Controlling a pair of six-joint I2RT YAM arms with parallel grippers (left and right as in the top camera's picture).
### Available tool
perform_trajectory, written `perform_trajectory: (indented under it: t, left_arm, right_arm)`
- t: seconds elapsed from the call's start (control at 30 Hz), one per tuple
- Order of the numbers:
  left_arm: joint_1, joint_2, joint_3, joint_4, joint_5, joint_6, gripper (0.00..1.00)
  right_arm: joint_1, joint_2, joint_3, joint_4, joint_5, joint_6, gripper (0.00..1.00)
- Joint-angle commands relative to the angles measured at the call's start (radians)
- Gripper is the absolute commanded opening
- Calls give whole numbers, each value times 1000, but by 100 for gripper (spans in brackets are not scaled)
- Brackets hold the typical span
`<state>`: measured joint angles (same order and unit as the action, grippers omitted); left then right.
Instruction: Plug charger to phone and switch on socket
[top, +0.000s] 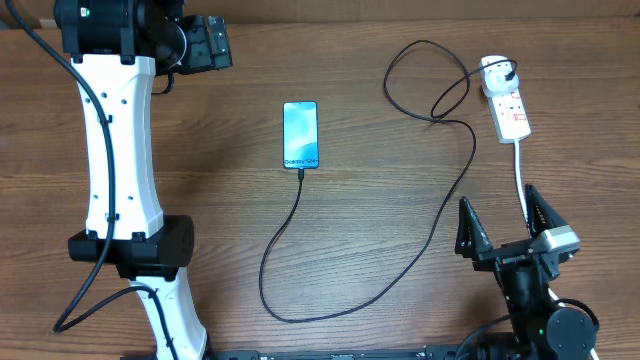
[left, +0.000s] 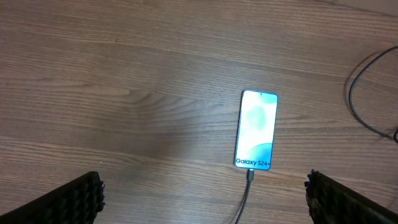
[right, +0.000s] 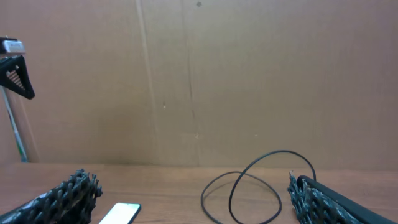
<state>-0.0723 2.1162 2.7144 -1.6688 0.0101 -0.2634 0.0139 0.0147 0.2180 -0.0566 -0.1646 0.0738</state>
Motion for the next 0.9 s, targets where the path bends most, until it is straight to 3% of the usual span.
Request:
perform_trajectory:
  t: [0.0, 0.5, 0.87]
  left_arm:
    - [-6, 6, 2, 1, -10, -14, 100]
    - [-6, 6, 2, 1, -11, -14, 100]
    - [-6, 6, 2, 1, -11, -14, 100]
  right_arm:
    - [5, -12, -60, 52, 26, -4, 100]
    - [5, -12, -205, 205, 45, -4, 100]
    - [2, -12, -211, 181, 89, 0, 100]
